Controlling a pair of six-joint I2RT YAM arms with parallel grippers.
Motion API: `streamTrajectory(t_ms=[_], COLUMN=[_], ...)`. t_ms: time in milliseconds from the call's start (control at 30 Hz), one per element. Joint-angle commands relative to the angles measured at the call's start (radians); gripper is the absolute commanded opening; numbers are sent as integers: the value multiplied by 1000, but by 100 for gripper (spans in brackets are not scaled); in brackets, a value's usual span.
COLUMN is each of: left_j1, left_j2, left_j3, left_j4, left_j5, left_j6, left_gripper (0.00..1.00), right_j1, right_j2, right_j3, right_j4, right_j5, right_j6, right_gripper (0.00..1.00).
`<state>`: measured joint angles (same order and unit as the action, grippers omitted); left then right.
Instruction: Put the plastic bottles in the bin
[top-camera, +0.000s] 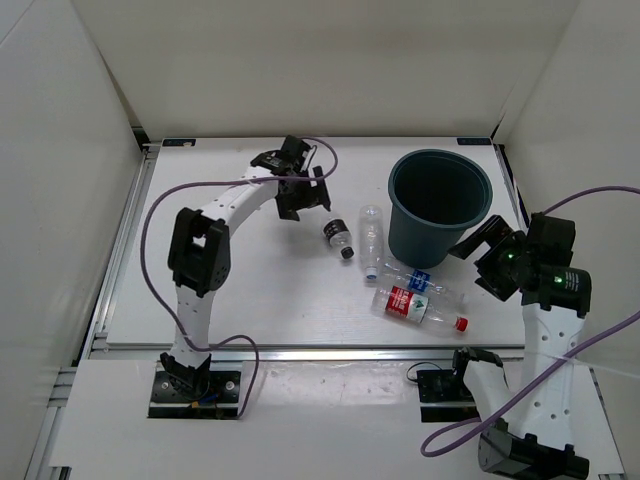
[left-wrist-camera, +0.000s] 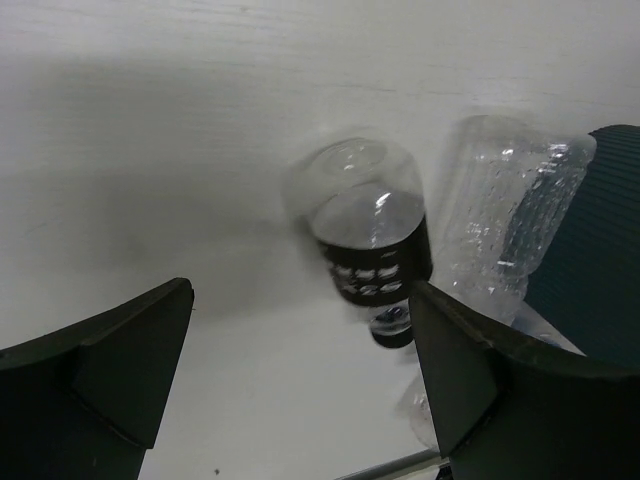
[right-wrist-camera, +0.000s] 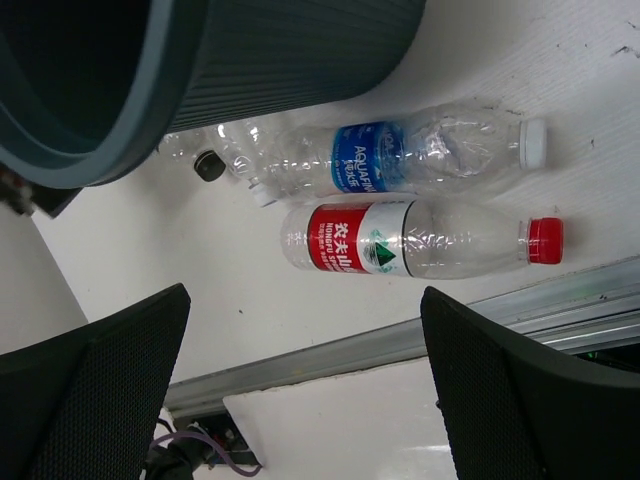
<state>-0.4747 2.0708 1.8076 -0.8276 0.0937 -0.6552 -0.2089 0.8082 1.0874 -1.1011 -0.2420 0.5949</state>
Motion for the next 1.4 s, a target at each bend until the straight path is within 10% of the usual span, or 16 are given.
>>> streamTrajectory(t_ms=[0,300,633,900,1233,1367], left_j1=[-47,-70,-61,-6,45,4], left_j2=[54,262,250,155,127,104], left_j3=[117,286,88,163,790,791], left_j4=[5,-25,-38,-38,241,456], left_j5=[55,115,152,158,376,315], left_j6=[-18,-49,-49,-87,-352,-396], left_gripper=[100,100,100,40,25,14], right_j1=[19,28,28,28,28,28], right_j2=[28,37,37,37,19,19], right_j3=[57,57,37,37,65,127], right_j4=[-16,-17,-26,-26,-48,-69], right_j5=[32,78,110,119,138,187], right_j6=[-29,-38,-47,-38,-29,-43], right_gripper=[100,100,100,100,100,100])
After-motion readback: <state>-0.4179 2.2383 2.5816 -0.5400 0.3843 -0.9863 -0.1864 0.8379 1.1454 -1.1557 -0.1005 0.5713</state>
